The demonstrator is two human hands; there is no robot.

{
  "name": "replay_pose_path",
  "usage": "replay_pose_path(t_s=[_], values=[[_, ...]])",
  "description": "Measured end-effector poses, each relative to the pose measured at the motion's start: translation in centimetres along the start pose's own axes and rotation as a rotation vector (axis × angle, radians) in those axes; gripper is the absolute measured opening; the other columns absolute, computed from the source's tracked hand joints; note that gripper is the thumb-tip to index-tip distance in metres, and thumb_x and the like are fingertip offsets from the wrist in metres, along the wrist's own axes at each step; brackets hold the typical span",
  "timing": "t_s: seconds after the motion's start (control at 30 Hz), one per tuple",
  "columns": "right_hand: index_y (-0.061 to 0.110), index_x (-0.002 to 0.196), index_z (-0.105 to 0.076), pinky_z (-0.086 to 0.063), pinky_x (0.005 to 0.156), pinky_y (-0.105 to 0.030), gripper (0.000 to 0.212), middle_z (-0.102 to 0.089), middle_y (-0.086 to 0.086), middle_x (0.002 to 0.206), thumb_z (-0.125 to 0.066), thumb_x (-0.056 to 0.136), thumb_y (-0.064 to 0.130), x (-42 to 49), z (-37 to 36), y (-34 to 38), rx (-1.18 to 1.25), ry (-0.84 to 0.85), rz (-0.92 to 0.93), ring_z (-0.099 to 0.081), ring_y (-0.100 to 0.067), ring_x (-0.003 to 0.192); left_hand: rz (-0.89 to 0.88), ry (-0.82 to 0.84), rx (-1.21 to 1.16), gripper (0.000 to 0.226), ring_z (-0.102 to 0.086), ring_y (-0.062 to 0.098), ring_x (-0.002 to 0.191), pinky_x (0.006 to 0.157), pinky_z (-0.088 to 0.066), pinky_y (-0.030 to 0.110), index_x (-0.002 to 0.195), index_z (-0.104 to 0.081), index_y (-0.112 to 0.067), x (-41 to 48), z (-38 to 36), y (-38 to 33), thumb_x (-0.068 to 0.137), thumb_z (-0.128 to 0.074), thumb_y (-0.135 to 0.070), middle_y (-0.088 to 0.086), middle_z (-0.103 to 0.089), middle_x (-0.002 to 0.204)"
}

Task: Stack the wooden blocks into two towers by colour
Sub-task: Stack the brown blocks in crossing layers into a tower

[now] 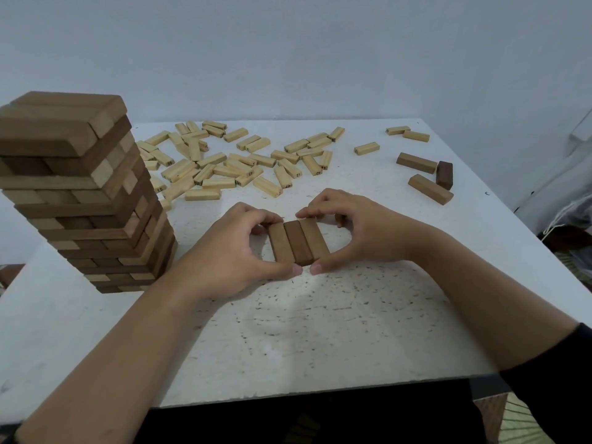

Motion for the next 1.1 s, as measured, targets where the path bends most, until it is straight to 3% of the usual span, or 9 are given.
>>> replay_pose_path(t_s=[0.13,0.37,0.73,0.83,0.97,1.1], values=[[0.038,0.133,-0.058,-0.035,0.082,-0.004,0.07,-0.049,0.023,0.123,-0.088,0.07,0.049,-0.1,0.2,0.0,-0.006,-0.002,0.003,-0.044,0.01,0.112,-0.007,0.001,0.003,0.082,-0.044,-0.013,0.111,0.082,-0.035,0.008,0.136,-0.056,-0.035,0.0,0.0,0.0,0.063,-0.087,-0.058,-0.02,-0.047,0.123],[0.037,0.124,-0.06,-0.041,0.095,-0.025,0.059,-0.052,0.021,0.119,-0.087,0.073,0.047,0.0,-0.3,0.1,-0.005,-0.014,0.028,-0.045,-0.001,0.115,-0.009,0.027,-0.016,0.069,-0.045,-0.008,0.115,0.08,-0.034,0.01,0.128,-0.054,-0.042,-0.1,-0.1,-0.2,0.068,-0.086,-0.054,-0.019,-0.047,0.124],[0.035,0.12,-0.064,-0.037,0.086,-0.015,0.057,-0.053,0.017,0.117,-0.088,0.07,0.048,0.3,-0.3,-0.1,0.004,-0.025,0.061,-0.048,-0.002,0.112,-0.005,0.018,-0.035,0.066,-0.046,-0.01,0.112,0.085,-0.037,0.011,0.123,-0.06,-0.039,-0.1,0.0,-0.3,0.065,-0.089,-0.051,-0.019,-0.051,0.119],[0.034,0.117,-0.066,-0.043,0.085,-0.012,0.057,-0.055,0.015,0.115,-0.091,0.067,0.045,0.2,-0.3,0.0,0.051,-0.047,0.089,-0.052,-0.004,0.112,-0.015,-0.003,-0.022,0.069,-0.048,-0.012,0.102,0.079,-0.038,0.014,0.124,-0.061,-0.038,-0.3,0.1,-0.4,0.063,-0.09,-0.051,-0.021,-0.051,0.116],[0.032,0.117,-0.068,-0.046,0.08,-0.022,0.058,-0.059,0.015,0.114,-0.093,0.065,0.04,-0.2,0.1,0.5,0.085,-0.108,0.127,-0.055,-0.01,0.109,-0.04,-0.065,-0.08,0.065,-0.048,-0.014,0.078,0.068,-0.035,0.02,0.117,-0.064,-0.039,-0.7,0.4,-1.1,0.06,-0.093,-0.045,-0.018,-0.052,0.107],[0.029,0.12,-0.069,-0.047,0.083,-0.025,0.06,-0.064,0.017,0.115,-0.094,0.066,0.032,-0.9,1.1,1.1,0.121,-0.164,0.155,-0.057,-0.012,0.111,-0.081,-0.132,-0.122,0.061,-0.05,-0.011,0.078,0.067,-0.038,0.014,0.113,-0.065,-0.041,-1.1,1.1,-2.2,0.06,-0.095,-0.038,-0.019,-0.056,0.1]])
Point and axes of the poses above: each hand's wrist, its own x-axis towards the middle knuckle, its own z-axis out of the back of the hand, y = z × x, the point moved 1 cm from there along x, towards the middle knuckle
